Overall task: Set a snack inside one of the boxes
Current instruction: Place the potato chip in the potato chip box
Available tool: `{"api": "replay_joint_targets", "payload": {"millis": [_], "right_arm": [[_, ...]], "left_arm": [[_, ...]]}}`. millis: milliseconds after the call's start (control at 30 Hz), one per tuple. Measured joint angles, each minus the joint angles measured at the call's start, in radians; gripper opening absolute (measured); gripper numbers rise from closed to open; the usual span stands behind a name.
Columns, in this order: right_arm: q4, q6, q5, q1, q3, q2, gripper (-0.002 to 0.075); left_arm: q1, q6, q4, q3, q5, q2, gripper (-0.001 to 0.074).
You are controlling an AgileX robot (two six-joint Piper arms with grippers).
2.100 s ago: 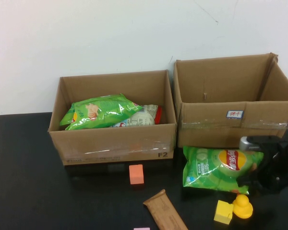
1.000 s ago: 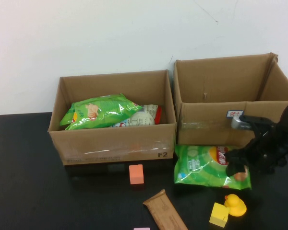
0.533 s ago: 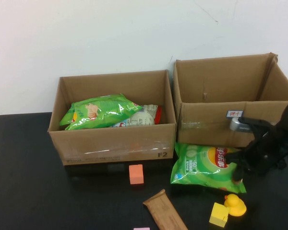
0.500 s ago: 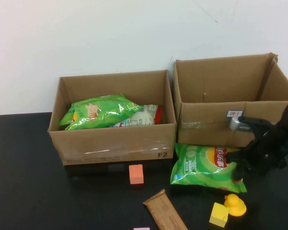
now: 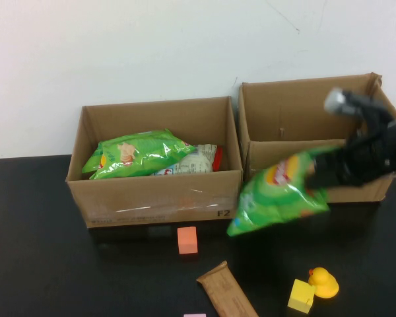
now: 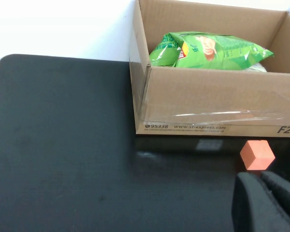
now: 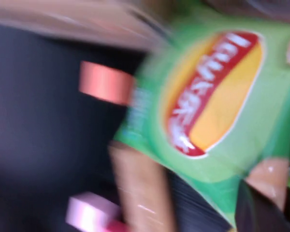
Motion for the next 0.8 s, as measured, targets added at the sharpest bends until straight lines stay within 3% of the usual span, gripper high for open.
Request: {"api": "replay_joint_targets", "payload": {"millis": [167,300,700,800], "right_arm": [[0.403,-0.232,0.039,0.002,-0.033,-0.046,0.0008],[0.603,-0.333,0.021,0.028,-0.102,-0.046,0.0008],[0.784,-0.519,-0.168,0.206,-0.433,0.170,0.0009],[0.762,-0.528,-0.181,0.219,-0.497,0.268,0.0078]], "left_arm": [[0.000,0.000,0.000,0.000,-0.001,0.000,-0.0001],[0.000,0.000,0.000,0.000,-0.001,0.000,-0.0001],[0.000,0.000,-0.004,0.000,-0.001,0.000,-0.0001],[0.000,0.000,-0.004,0.000,-0.001,0.000,-0.0001]]}}
